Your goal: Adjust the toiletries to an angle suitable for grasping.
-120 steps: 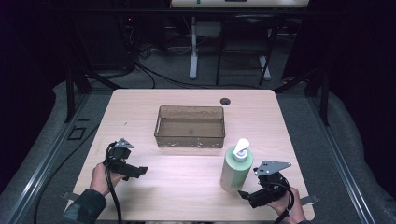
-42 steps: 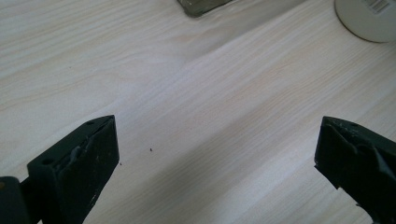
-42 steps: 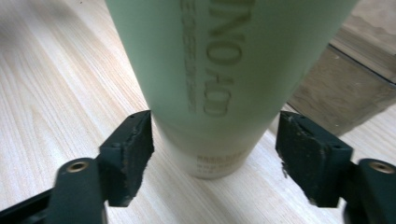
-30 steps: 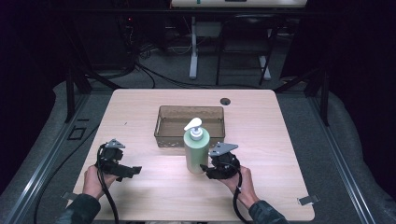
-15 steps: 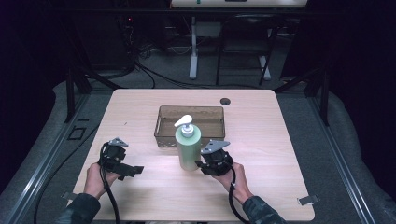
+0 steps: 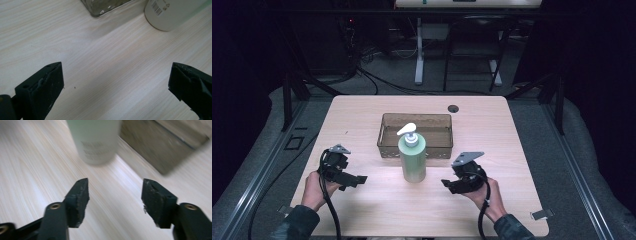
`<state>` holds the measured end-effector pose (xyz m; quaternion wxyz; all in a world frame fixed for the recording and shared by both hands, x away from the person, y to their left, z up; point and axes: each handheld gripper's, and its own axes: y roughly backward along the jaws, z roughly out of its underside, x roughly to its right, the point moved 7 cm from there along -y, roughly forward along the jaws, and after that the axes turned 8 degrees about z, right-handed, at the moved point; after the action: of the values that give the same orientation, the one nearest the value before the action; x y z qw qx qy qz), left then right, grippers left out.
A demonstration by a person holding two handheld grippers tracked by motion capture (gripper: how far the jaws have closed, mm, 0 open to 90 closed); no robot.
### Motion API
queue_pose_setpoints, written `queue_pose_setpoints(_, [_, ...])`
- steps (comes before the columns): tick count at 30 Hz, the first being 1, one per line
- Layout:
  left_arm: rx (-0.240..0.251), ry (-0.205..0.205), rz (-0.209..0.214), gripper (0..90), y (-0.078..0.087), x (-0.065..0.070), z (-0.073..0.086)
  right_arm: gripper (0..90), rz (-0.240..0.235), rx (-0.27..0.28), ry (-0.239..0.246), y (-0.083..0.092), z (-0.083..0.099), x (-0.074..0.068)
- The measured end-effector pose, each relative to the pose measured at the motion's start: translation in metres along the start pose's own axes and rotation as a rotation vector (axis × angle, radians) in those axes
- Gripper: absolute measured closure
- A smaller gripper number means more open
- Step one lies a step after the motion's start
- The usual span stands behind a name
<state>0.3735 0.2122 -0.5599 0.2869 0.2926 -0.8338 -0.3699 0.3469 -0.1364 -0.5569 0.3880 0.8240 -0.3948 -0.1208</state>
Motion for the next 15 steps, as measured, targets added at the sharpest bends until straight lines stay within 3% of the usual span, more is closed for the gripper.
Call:
queue_pose_setpoints(3, [-0.005,-0.006,0.001,0.1,-0.001,0.003,-0.004,32.1,0.013,-0.018,-0.029,0.007,0.011,0.011])
queue_pose_setpoints(4, [-0.008,-0.014,0.000,0.1,-0.001,0.005,-0.007,29.1,0.036,-0.039,-0.050,0.012,0.021,0.023])
queue_pose_setpoints(8, [-0.010,-0.027,-0.002,1.1,-0.001,0.009,-0.015,23.2,0.065,-0.076,-0.107,0.020,0.038,0.042])
queue_pose_setpoints(12, [-0.019,-0.035,0.002,4.8,-0.002,0.012,-0.019,20.4,0.107,-0.107,-0.104,0.025,0.050,0.054])
queue_pose_setpoints(15, [-0.018,-0.042,0.010,4.9,-0.001,0.015,-0.025,16.3,0.126,-0.140,-0.161,0.029,0.064,0.070])
